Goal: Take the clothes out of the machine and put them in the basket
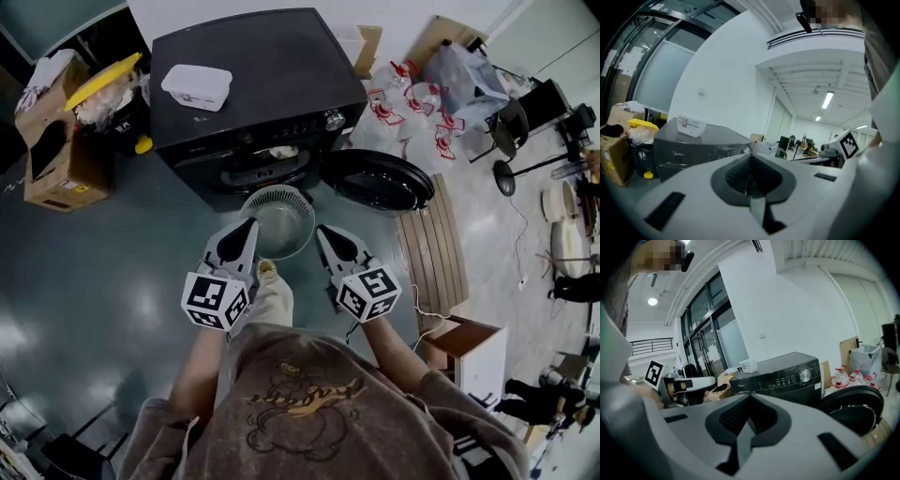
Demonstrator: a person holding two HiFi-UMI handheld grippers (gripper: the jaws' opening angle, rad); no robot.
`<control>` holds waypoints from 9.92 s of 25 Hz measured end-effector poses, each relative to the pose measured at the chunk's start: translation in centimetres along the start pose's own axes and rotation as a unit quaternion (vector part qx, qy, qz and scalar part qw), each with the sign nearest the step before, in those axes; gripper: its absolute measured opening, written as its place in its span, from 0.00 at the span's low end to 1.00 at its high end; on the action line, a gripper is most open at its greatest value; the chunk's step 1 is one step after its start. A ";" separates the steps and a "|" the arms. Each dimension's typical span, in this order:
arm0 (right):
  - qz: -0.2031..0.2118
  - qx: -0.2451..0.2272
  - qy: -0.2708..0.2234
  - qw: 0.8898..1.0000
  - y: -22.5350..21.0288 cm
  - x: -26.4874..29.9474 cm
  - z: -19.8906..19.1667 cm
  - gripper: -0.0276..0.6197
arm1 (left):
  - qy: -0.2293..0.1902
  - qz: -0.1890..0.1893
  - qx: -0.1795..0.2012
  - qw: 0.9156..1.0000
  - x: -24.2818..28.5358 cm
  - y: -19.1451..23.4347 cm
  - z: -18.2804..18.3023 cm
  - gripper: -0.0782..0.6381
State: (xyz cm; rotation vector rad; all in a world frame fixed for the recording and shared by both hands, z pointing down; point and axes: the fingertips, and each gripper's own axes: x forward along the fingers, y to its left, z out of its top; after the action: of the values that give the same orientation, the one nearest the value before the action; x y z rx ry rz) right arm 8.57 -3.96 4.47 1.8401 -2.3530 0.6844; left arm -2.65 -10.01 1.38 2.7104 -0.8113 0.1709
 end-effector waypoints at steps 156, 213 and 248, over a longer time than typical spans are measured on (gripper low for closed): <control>0.059 -0.185 0.030 0.981 -23.0 33.1 -28.0 0.10 | -0.076 0.162 0.053 0.982 20.9 17.0 -36.8 0.12; 0.062 -0.130 0.167 0.975 -22.6 50.5 -34.6 0.53 | -0.065 0.164 0.039 0.983 18.5 17.9 -37.0 0.12; 0.170 -0.156 0.137 0.963 -18.6 24.7 -38.6 0.07 | -0.060 0.167 0.049 0.983 20.6 16.5 -37.7 0.12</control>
State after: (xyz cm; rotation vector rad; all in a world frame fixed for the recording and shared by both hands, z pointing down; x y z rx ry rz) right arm 11.09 -14.66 52.72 1.1496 -2.4363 0.5147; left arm 4.38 -21.55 45.37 2.6757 -1.3241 0.1242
